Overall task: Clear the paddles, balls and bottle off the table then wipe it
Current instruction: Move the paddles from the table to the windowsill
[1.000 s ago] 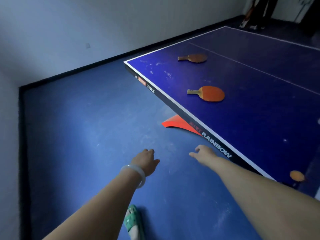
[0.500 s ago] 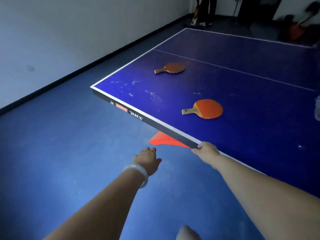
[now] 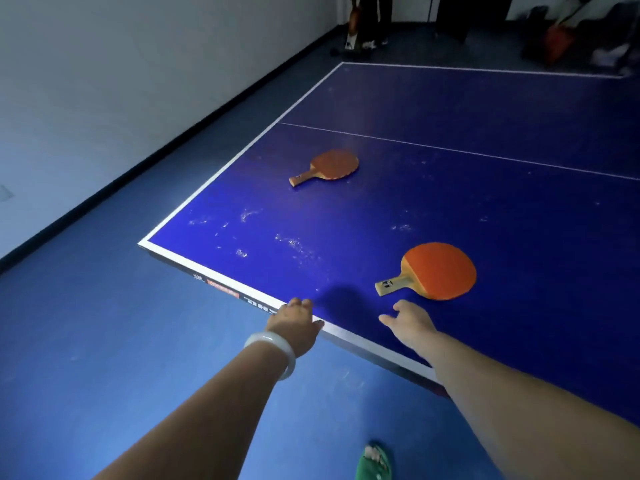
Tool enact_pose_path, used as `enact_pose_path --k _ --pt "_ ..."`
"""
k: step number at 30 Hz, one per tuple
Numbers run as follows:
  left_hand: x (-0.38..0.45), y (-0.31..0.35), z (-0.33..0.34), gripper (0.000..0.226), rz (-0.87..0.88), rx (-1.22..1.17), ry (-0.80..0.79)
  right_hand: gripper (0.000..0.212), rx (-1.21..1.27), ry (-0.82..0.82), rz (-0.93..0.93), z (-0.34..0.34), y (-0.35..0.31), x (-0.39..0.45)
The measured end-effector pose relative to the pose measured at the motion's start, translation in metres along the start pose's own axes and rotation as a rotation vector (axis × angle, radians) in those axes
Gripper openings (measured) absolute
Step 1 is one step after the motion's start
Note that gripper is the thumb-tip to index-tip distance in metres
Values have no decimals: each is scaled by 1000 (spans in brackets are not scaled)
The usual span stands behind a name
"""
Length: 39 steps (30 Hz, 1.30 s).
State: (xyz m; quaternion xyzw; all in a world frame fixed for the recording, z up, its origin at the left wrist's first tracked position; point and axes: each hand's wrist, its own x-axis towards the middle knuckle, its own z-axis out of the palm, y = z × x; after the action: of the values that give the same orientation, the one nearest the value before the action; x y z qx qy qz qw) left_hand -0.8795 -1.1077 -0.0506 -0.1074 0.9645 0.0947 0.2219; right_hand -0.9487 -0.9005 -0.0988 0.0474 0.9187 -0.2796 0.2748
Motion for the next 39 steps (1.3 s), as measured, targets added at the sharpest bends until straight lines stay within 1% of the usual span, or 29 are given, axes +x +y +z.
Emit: enact_pose_path --k 4,6,8,11,13,17,20,22,24,28,31,35,37,39 --pt "43 5 -14 51 54 45 -54 60 52 2 49 -7 -7 25" --pt "64 8 -20 50 103 82 -62 59 76 18 82 -9 -10 35" --pt "88 9 -26 49 158 110 -53 51 123 57 99 -8 -14 43" --pt "123 4 -34 47 244 122 -71 29 239 169 107 -2 -19 53" --pt "147 -2 -38 47 303 136 -90 26 296 227 184 2 -25 57" --pt "187 -24 -49 51 464 193 -81 42 311 321 426 13 -47 63" --pt "215 -41 -55 57 597 235 -57 64 297 419 573 24 -62 71" --pt "232 -48 -54 63 641 269 -29 74 297 492 658 31 -70 78" --pt "247 -52 -49 70 673 299 -21 80 302 565 723 39 -77 86" --pt "275 -50 -32 81 703 342 -81 86 256 727 830 50 -87 104" --pt "290 -47 -15 91 676 371 -124 81 279 803 884 54 -90 118" --pt "297 -53 3 100 676 394 -84 71 458 825 891 54 -91 130" --pt "299 -55 5 99 681 376 -87 60 510 806 871 51 -90 130" --pt "301 -56 5 99 682 362 -83 44 543 787 822 50 -91 130"
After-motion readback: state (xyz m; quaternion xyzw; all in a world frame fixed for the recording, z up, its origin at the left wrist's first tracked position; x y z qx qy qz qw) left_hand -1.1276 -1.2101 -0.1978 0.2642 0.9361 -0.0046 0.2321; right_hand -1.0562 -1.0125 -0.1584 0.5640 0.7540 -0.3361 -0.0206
